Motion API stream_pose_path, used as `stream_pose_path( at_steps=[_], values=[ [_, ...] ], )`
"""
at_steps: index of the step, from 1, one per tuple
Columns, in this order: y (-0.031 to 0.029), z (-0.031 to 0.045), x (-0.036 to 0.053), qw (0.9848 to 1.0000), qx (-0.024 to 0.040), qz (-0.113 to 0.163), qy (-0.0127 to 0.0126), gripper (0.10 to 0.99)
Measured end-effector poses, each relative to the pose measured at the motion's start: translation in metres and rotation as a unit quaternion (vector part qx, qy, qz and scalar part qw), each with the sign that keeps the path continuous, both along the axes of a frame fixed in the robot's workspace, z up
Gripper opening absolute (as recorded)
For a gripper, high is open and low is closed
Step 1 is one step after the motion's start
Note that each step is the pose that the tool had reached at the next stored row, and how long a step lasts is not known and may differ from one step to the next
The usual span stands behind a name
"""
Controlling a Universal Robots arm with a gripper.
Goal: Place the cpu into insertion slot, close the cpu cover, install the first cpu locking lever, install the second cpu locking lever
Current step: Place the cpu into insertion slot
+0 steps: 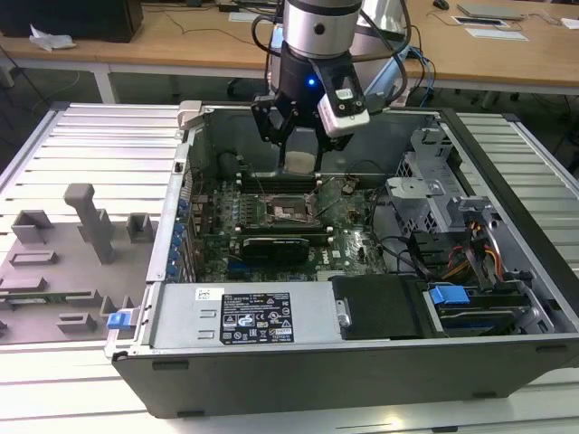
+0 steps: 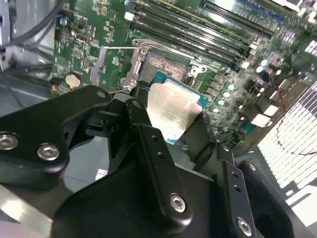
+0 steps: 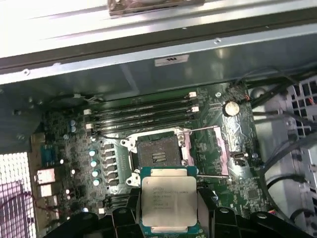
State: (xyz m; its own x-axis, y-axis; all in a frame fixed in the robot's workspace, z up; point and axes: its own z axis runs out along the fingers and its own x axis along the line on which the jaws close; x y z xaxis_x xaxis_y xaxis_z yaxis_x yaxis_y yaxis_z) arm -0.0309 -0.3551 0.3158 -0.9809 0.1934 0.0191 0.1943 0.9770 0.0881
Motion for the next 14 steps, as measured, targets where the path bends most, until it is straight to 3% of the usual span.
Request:
stream_pose_path(
  at_steps=[2, 4, 6, 8, 12, 14],
  values=[
    [0.0, -0.0011, 0.0, 0.9998, 0.0, -0.021, 0.0, 0.541],
    [0.0, -0.0034, 0.0, 0.9976, 0.0, -0.07, 0.0, 0.541],
    [0.0, -0.0042, 0.0, 0.9961, 0.0, -0.088, 0.0, 0.541],
    [0.0, -0.0056, 0.0, 0.9927, -0.0001, -0.12, 0.0, 0.541],
    [0.0, -0.0072, 0.0, 0.9871, 0.0, -0.16, 0.0, 0.541],
    [0.0, -0.0081, 0.0, 0.9833, 0.0, -0.182, 0.0, 0.541]
  ],
)
